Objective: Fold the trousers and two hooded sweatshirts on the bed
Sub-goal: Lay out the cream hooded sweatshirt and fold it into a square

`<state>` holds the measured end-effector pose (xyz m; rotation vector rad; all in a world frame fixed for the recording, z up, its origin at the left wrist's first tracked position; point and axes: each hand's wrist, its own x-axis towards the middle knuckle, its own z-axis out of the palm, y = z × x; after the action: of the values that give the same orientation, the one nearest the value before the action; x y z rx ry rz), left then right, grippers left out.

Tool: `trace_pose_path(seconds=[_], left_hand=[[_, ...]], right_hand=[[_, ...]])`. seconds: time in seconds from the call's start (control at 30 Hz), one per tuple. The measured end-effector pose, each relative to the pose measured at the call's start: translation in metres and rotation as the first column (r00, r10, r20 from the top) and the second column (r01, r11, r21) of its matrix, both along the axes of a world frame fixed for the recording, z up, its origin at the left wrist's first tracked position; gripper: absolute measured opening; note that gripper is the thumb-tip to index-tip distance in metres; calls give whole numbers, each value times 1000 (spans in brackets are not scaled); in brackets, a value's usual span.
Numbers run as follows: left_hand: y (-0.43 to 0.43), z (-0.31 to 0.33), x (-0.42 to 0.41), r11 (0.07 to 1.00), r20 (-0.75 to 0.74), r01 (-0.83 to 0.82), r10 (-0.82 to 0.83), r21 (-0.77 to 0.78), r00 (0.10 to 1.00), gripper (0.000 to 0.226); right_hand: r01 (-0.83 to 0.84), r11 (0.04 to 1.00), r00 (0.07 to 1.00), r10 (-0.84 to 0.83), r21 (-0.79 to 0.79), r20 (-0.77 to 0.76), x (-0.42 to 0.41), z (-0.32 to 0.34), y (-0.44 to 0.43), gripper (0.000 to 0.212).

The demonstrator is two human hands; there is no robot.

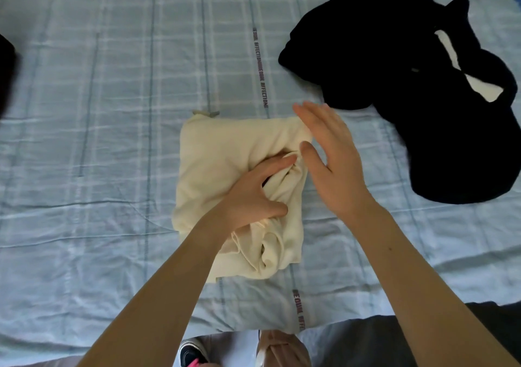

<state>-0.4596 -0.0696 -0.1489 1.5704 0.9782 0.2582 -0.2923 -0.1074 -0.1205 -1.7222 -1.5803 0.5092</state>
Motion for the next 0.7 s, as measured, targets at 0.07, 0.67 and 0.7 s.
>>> trace_pose_path(seconds=[0.07, 0.67, 0.7], left_hand=[[-4, -1, -3, 1000, -2, -25, 25, -10, 1000, 90], [28, -10, -32, 686, -457, 125, 327, 717, 827, 58], [24, -16, -20, 661, -504, 178, 341, 729, 794, 59]], right_hand=[[-52, 987, 995, 64, -152, 77, 8, -13, 19, 49], [132, 958, 967, -69, -254, 243, 8, -11, 34, 50], [175, 970, 958, -128, -170, 255, -10, -3, 31, 51]])
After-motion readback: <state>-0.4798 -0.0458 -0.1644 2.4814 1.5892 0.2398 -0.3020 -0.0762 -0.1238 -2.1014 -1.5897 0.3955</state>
